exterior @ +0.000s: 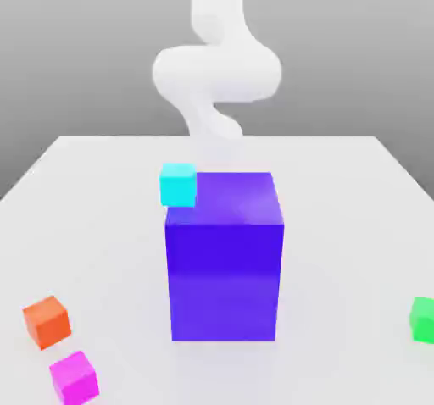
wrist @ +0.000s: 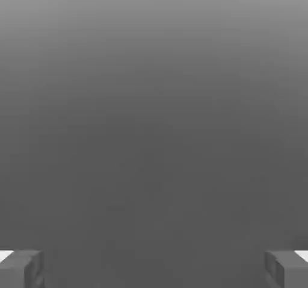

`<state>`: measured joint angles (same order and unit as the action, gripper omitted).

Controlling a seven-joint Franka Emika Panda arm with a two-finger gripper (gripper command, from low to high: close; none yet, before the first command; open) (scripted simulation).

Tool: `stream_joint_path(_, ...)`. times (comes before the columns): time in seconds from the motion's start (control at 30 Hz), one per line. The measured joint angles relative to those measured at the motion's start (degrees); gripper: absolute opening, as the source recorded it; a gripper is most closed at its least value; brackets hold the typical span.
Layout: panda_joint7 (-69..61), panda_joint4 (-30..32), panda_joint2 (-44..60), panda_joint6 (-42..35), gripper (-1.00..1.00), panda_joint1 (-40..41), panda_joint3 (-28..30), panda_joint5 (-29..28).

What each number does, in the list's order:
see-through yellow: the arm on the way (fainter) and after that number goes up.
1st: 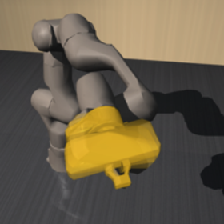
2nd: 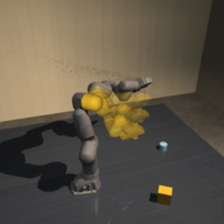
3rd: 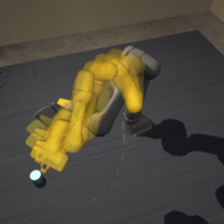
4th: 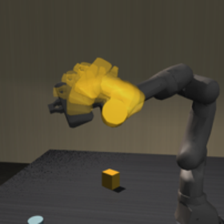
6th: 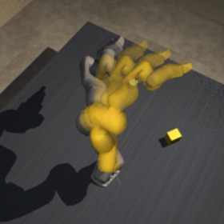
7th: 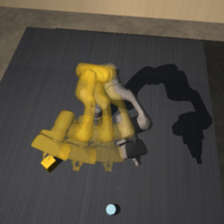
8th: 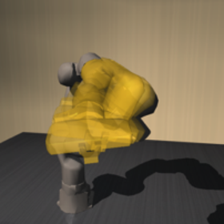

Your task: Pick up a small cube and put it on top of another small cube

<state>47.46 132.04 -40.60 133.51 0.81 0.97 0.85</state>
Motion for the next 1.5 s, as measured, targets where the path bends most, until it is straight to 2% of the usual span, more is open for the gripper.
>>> stream_joint_path(0.9,19.24,2.83,56.3,18.78,0.0,9.85,9.14,6.74)
stream_joint_path(1.07,18.53,1.35,66.69,25.5,0.0,12.05,7.45,9.44)
stream_joint_path(1.1,18.18,0.99,68.35,26.78,-1.0,12.54,6.86,9.94)
stream_joint_path(1.33,18.2,0.95,68.56,26.97,-1.0,12.61,6.78,9.95)
stream_joint_path(1.5,20.18,2.87,60.13,20.49,-1.0,10.56,8.34,6.6)
